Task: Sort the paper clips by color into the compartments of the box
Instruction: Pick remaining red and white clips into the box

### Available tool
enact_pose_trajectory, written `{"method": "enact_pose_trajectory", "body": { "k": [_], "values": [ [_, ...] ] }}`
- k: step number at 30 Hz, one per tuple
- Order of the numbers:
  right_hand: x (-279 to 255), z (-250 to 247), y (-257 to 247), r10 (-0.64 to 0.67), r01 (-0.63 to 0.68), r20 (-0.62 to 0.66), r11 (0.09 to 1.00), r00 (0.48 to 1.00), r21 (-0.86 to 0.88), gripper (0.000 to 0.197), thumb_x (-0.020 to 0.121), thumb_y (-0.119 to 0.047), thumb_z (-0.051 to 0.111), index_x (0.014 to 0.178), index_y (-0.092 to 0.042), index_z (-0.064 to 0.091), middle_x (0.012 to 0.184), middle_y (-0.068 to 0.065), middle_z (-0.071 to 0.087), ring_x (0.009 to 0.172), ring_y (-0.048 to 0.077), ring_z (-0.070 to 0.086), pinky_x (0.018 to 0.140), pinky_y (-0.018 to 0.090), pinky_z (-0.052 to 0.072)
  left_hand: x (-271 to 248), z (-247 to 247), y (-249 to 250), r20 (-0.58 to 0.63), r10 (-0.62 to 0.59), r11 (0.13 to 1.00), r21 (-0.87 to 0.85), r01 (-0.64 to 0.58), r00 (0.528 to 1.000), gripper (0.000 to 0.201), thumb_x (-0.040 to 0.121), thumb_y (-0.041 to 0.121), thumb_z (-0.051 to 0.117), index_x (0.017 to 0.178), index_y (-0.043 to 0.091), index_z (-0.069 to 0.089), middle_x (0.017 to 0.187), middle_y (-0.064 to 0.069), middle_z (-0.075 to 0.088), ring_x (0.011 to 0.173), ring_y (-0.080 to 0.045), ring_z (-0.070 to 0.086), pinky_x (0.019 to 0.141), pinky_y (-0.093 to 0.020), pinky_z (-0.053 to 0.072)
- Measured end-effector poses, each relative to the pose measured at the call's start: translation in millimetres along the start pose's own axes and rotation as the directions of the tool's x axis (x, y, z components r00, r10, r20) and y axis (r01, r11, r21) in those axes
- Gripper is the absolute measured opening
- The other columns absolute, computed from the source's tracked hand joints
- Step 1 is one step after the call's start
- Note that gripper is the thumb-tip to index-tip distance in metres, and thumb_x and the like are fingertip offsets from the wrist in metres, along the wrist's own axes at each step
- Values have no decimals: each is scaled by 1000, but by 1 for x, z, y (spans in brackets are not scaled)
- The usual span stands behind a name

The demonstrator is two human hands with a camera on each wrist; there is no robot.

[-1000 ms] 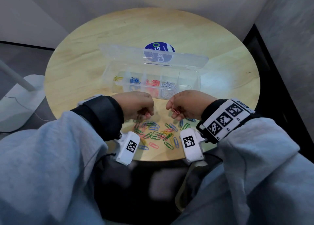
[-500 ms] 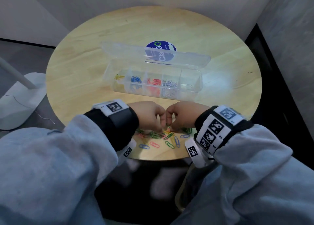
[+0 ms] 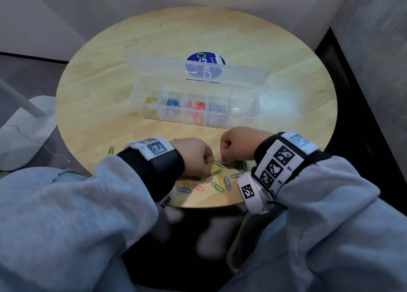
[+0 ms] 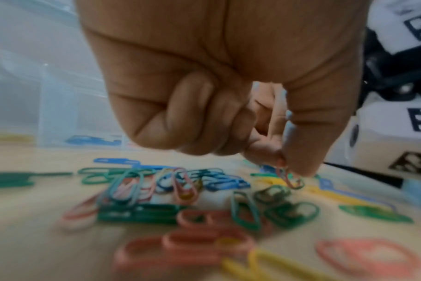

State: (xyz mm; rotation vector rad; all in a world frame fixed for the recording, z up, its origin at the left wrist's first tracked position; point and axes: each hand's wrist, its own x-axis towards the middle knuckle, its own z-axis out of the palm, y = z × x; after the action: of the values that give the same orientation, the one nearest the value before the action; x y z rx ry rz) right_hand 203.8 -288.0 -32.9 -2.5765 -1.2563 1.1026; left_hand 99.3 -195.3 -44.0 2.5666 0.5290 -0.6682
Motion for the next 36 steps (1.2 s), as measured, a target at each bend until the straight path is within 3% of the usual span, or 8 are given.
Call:
{"method": "enact_pose_trajectory", "body": {
  "k": [8, 13, 17, 20, 23, 25, 30, 36],
  "values": [
    [1, -3, 3, -6, 8, -8, 985, 1000, 173, 21, 70, 4, 61, 67, -15, 53, 72, 10, 66, 61, 21, 59, 63, 30, 51, -11, -30, -19, -12, -34, 932, -360, 27, 999, 22, 76, 10, 64, 59, 18, 52, 53, 5, 54, 50, -10, 45, 52, -19, 37],
    [1, -9, 1, -18, 18, -3, 923, 1000, 385, 27, 85, 1, 49, 96, -18, 65, 60, 6, 56, 34, 6, 50, 35, 11, 38, -13, -35, -33, 15, -48, 798, -601, 47, 999, 27, 85, -5, 48, 76, 16, 62, 57, -3, 50, 37, -4, 42, 39, -10, 35],
    [2, -11, -3, 0, -8, 17, 885, 1000, 466, 29, 86, 5, 43, 79, -12, 66, 57, 7, 51, 39, 10, 49, 41, 16, 47, -12, -28, -39, 66, -80, 752, -652, 103, 995, 36, 90, -5, 40, 74, 16, 65, 62, -4, 51, 40, -3, 46, 38, -7, 37],
    [-1, -8, -8, 31, -39, 24, 816, 999, 577, 31, 88, 8, 37, 70, -6, 58, 60, 10, 47, 34, 9, 46, 34, 15, 41, -15, -24, -45, 54, -133, 612, -781, 125, 990, 36, 91, -7, 35, 69, 11, 57, 64, -5, 52, 34, 0, 48, 36, -8, 36],
    [-3, -4, -12, 53, -55, 24, 741, 998, 670, 28, 89, 5, 39, 68, -4, 53, 64, 9, 47, 50, 17, 46, 36, 19, 39, -18, -26, -54, 39, -179, 511, -850, 127, 983, 31, 89, -5, 33, 69, 10, 51, 64, -7, 51, 36, -6, 47, 37, -12, 35],
    [-6, -1, -13, 47, -42, 6, 810, 999, 586, 22, 88, -2, 46, 69, -8, 56, 63, 6, 49, 54, 18, 46, 46, 24, 39, -20, -27, -58, 35, -194, 564, -814, 141, 980, 24, 89, 0, 40, 70, 12, 50, 62, -4, 45, 44, -11, 39, 39, -15, 29],
    [-21, 13, -25, 43, -36, -49, 989, 998, 144, 13, 80, -22, 67, 71, -19, 58, 60, -6, 51, 55, 9, 45, 54, 22, 37, -33, -21, -58, -42, -70, 914, -403, 48, 997, 5, 79, 22, 64, 75, 22, 60, 64, 5, 50, 58, -13, 43, 55, -22, 34],
    [-33, 31, -49, 62, -62, -53, 998, 997, 6, 5, 78, -17, 68, 82, -15, 65, 70, -4, 55, 70, 14, 50, 58, 23, 40, -39, -7, -48, -58, 68, 996, -53, -71, 996, 24, 79, 14, 65, 100, 27, 66, 65, 12, 39, 61, -8, 43, 54, -23, 30]
  ]
}}
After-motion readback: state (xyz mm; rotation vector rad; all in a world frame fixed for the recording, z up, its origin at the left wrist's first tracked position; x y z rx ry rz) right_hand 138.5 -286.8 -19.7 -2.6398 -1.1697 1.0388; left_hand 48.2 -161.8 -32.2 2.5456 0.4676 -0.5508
